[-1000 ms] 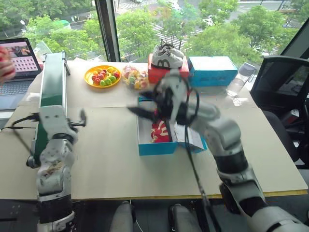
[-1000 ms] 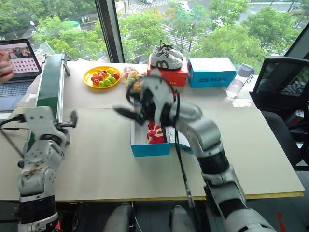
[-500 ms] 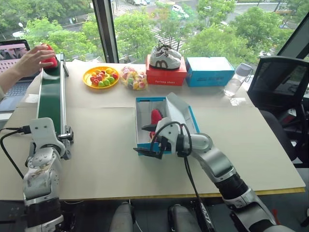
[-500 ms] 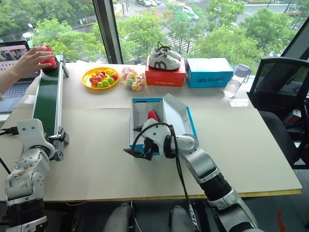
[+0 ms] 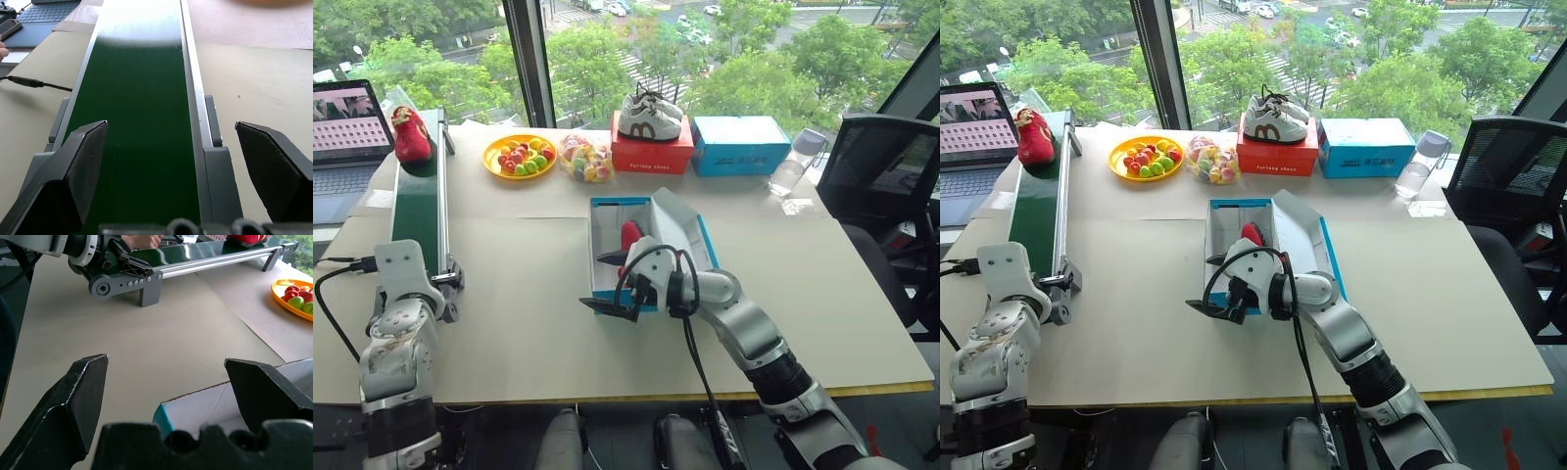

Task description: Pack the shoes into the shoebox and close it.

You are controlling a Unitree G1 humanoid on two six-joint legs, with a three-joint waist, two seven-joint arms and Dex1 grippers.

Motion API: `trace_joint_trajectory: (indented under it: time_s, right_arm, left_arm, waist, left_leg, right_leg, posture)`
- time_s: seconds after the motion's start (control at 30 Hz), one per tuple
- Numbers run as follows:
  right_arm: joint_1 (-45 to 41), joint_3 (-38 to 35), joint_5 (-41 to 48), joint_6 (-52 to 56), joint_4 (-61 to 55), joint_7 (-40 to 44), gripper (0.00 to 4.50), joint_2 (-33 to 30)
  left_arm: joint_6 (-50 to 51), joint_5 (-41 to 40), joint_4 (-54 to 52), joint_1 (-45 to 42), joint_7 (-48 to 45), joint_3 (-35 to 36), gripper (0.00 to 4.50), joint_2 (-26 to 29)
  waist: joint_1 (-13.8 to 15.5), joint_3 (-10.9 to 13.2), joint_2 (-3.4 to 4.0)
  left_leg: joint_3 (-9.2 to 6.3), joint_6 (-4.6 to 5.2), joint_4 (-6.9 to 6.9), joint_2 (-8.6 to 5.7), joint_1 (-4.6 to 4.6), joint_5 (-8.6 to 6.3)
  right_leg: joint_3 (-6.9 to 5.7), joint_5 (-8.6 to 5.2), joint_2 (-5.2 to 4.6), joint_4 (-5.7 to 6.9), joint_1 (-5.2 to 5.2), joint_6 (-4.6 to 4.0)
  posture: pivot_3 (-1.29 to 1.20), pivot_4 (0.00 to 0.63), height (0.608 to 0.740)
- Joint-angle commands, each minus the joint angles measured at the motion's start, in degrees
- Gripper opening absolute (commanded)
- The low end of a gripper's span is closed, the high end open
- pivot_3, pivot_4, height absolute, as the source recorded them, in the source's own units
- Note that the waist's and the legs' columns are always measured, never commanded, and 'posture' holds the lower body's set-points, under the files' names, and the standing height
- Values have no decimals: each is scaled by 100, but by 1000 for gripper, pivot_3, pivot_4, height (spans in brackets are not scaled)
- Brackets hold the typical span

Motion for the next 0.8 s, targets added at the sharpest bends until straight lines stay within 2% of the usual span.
trace_joint_trajectory:
  time_s: [0.03, 0.37, 0.47, 0.6, 0.8]
  right_arm:
    - [-5, -125, 18, 41, -231, -76, 4482, 59]
    - [-20, -116, -69, 5, -174, -211, 4482, 93]
    - [-21, -96, -136, -27, -145, -233, 4482, 76]
    - [-11, -127, -137, -3, -173, -256, 4482, 77]
    - [13, -123, -165, -26, -150, -281, 4482, 60]
  left_arm:
    - [-43, 87, -82, -78, 20, 69, 4500, 116]
    - [140, 61, -271, -247, 9, 111, 4500, 259]
    - [531, -85, -348, -426, 39, 251, 4500, 286]
    - [1763, -215, -511, -784, -13, 420, 4500, 637]
    - [2265, -237, -566, -1232, -36, 659, 4500, 881]
  waist:
    - [0, 0, 0]
    - [0, 0, -1]
    - [0, 0, -1]
    - [-3, -1, -2]
    - [-4, -1, -3]
  left_leg:
    - [0, 0, 0, 0, 0, 0]
    - [0, -1, 1, 0, 0, 1]
    - [0, -1, 1, 0, 0, 1]
    - [-1, -2, 2, 2, 1, 2]
    - [-3, -6, 1, 5, 4, 4]
  right_leg:
    - [0, 0, 0, 1, 0, 0]
    - [0, 0, 0, 1, 1, 0]
    - [0, 0, 1, 3, 0, 0]
    - [0, 0, 5, 4, 2, 0]
    - [1, 0, 10, 7, 2, 0]
  posture:
    - [0, 150, 735]
    - [0, 150, 735]
    - [0, 150, 735]
    - [0, 150, 735]
    - [0, 150, 735]
